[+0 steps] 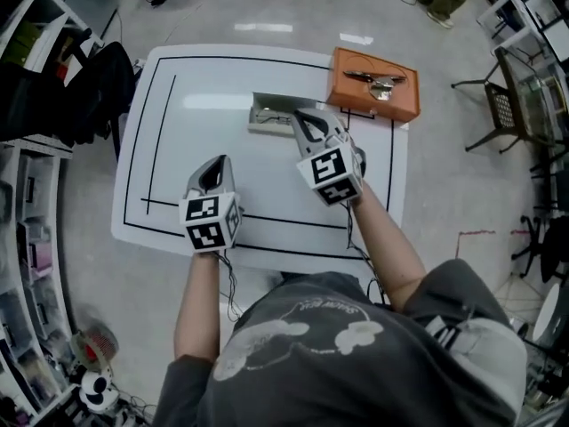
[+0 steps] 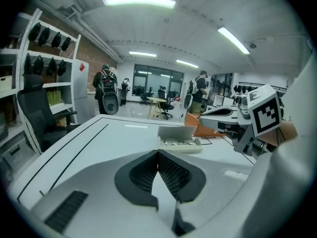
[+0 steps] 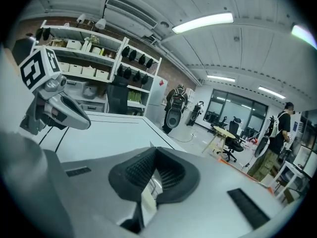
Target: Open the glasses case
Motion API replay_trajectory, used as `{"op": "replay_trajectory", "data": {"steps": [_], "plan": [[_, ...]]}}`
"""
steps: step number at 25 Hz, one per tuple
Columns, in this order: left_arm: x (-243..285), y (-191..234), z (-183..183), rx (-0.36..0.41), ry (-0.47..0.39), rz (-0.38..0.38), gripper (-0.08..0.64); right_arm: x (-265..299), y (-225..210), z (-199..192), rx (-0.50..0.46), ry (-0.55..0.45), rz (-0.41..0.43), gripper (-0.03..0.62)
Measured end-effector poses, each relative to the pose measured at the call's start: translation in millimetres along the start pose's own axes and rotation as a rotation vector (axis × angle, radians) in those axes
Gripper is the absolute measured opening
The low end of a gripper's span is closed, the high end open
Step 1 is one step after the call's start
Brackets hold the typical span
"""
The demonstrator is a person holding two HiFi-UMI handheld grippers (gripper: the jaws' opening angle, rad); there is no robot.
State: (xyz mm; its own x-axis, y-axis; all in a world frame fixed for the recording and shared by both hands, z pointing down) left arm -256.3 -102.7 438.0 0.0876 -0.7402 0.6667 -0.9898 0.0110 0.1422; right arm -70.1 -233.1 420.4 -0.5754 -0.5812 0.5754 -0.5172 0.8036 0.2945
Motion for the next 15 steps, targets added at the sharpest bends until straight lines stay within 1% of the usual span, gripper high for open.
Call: {"op": "replay_trajectory", "data": {"steps": [2,8,12,15], "plan": [[-19,3,-11,-0.036,-0.03,0.02,0.002,-8,12,8,-0.015,-0.008,0.025,0.0],[-85,7,-48,-0.086,-0.098,0.073,0.002,-51,59,22,-0.031,-0.067,0.072,0.0],[-129,0,-75,-0.107,-0.137,0.101,0.002,-84,89,26,-0.036,-0.128,0.078,0.0],[-163,-11,-99,-0.115,-0.16,0.119,0.002,-111,115,24,-0.062,-0.156,0.087,0.0]]}}
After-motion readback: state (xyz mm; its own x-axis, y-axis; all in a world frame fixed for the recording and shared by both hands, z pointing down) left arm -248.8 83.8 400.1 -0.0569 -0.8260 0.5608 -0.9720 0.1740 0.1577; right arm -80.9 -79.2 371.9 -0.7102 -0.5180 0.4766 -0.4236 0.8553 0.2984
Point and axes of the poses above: the fingertips, and each gripper's own axes: x forward along the fingers, y to its left, z out of its top, the point moved 9 cm from there along -x, backward along the fingers, and after that the axes turned 10 degrees about y, right-handed, at the moved point
